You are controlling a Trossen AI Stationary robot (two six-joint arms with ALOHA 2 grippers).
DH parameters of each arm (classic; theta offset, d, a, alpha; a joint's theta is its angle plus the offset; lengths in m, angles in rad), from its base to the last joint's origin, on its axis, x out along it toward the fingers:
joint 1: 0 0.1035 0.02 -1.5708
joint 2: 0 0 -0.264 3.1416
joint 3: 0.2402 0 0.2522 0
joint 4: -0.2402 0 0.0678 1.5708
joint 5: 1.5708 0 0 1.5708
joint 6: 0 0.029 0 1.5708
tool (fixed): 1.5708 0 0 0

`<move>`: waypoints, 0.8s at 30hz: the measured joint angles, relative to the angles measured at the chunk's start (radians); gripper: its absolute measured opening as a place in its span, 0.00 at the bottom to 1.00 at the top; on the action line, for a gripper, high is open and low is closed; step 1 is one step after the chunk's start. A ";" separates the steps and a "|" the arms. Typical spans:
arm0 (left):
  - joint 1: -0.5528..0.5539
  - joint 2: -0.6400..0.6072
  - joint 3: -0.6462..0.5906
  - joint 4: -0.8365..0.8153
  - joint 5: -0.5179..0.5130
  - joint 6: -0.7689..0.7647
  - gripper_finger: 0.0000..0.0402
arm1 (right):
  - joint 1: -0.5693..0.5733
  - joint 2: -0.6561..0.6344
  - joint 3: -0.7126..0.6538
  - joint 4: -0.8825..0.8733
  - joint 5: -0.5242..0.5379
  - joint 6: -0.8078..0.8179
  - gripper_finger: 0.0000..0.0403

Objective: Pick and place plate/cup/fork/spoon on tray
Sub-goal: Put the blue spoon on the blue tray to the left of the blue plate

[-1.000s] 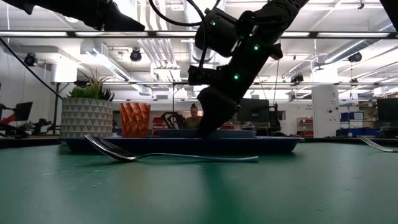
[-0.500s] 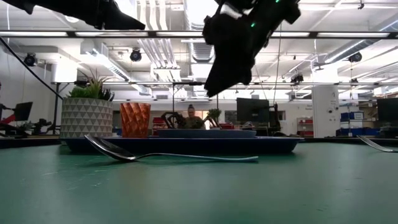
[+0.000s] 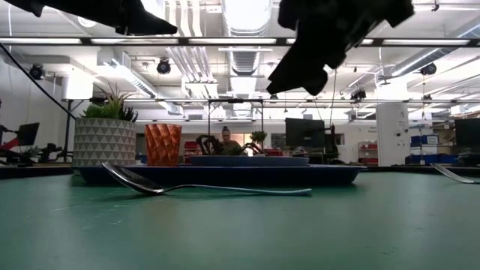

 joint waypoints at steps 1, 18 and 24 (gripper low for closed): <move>0.000 0.000 0.000 0.012 0.000 -0.008 0.18 | 0.003 -0.010 -0.020 0.030 0.000 -0.002 0.24; -0.057 0.114 -0.008 0.064 0.063 -0.625 0.18 | 0.008 -0.246 -0.223 0.198 0.002 -0.319 0.22; -0.154 0.257 0.024 0.063 0.055 -0.943 0.18 | 0.008 -0.345 -0.235 0.205 0.001 -0.499 0.22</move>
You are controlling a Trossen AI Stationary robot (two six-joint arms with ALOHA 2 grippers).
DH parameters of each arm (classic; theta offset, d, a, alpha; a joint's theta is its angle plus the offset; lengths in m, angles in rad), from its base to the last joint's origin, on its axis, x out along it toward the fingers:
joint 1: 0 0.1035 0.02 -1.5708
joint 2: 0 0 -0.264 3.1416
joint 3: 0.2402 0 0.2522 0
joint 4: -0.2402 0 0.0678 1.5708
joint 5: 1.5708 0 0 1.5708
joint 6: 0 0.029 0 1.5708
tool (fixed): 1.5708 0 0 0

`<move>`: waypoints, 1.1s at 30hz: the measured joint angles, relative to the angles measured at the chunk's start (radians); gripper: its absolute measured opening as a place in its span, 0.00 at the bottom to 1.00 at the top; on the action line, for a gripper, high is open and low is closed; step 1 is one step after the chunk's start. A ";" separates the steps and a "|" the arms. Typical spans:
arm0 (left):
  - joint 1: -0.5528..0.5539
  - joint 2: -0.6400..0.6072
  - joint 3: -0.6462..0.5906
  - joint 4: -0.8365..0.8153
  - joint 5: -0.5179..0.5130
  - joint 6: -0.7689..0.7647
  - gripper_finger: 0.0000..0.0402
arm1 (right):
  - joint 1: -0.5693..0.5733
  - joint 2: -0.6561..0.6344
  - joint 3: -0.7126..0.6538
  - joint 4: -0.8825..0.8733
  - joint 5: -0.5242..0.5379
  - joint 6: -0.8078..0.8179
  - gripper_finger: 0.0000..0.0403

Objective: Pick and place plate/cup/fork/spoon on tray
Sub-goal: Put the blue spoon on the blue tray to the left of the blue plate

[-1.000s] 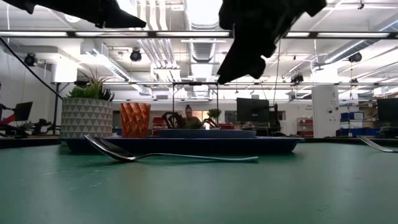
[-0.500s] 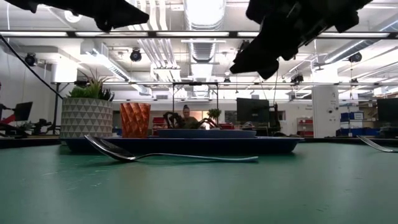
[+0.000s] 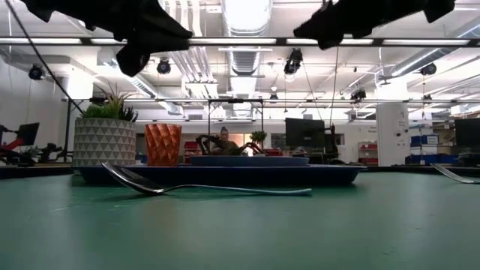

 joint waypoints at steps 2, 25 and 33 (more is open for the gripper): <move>-0.042 0.063 0.013 0.002 -0.004 -0.109 0.18 | 0.000 -0.029 -0.002 0.001 0.000 -0.050 0.22; -0.319 0.508 0.494 -0.794 0.228 -1.125 0.06 | 0.000 -0.109 -0.033 -0.034 -0.034 -0.087 0.22; -0.297 0.535 0.446 -0.792 0.226 -1.151 0.06 | 0.000 -0.109 -0.033 -0.046 -0.034 -0.095 0.22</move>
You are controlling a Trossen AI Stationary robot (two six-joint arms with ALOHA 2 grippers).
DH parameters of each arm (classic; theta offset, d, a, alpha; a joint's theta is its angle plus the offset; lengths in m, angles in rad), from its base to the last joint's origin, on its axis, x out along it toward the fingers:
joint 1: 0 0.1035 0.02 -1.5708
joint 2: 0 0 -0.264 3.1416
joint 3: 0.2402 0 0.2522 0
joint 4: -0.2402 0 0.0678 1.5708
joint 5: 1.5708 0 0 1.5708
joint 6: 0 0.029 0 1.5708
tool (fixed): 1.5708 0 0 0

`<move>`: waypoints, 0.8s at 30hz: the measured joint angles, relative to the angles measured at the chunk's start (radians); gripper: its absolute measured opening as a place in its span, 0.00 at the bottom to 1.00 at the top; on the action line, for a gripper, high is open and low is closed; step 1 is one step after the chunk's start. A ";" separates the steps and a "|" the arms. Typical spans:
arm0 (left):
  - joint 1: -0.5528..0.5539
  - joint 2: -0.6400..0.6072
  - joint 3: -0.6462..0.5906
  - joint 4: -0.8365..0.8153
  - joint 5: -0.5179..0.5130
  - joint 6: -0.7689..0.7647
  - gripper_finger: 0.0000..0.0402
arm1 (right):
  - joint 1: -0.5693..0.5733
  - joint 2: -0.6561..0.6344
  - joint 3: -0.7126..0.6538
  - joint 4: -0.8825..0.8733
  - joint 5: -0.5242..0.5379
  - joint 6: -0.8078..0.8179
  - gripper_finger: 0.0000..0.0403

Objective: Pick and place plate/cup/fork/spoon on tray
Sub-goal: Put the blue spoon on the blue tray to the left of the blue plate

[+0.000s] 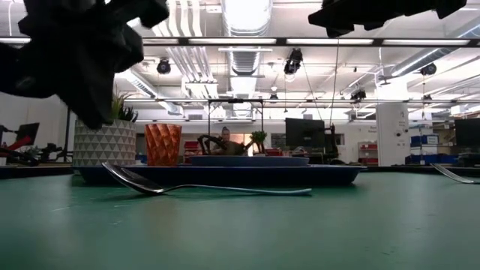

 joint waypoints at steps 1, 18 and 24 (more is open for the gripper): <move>-0.001 0.000 -0.011 0.002 0.001 -0.001 0.06 | 0.000 0.000 0.000 -0.001 0.000 -0.001 0.22; 0.008 0.002 -0.124 0.105 -0.021 0.003 0.32 | 0.000 0.000 -0.012 -0.011 0.002 -0.018 0.22; 0.014 0.001 -0.143 0.127 -0.120 0.000 0.43 | 0.000 0.000 -0.012 -0.012 0.008 -0.018 0.22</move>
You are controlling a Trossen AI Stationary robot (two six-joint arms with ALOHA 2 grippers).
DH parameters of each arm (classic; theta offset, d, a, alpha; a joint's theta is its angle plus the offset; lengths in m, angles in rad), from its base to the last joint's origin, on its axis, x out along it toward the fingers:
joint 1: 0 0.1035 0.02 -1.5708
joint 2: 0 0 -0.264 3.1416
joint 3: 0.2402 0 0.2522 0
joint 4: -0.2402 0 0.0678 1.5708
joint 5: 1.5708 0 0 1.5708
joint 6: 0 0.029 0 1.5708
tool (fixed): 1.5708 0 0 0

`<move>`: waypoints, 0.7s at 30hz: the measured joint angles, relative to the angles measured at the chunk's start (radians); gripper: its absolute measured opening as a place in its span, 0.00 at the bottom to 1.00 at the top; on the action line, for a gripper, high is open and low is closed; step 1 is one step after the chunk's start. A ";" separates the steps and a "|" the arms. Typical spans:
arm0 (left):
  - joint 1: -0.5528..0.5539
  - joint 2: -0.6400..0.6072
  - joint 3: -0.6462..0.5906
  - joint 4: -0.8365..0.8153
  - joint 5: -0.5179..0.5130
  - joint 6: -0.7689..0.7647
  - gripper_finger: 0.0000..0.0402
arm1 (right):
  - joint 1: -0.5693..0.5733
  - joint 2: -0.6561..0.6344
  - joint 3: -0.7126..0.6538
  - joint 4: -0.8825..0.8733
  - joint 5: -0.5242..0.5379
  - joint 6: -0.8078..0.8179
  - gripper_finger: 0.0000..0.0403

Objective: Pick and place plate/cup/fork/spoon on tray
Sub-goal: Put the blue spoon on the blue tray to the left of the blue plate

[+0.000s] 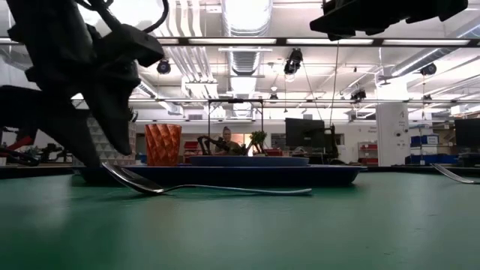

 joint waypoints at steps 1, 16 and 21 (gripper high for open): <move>0.000 0.000 -0.008 0.019 -0.010 0.000 0.43 | 0.000 0.000 0.000 -0.002 0.000 0.000 0.22; 0.000 0.024 -0.056 0.144 -0.028 0.000 0.38 | 0.000 0.000 -0.002 -0.012 0.000 0.008 0.22; -0.001 0.060 -0.056 0.197 -0.011 0.008 0.33 | 0.000 0.000 -0.003 -0.012 0.000 0.010 0.22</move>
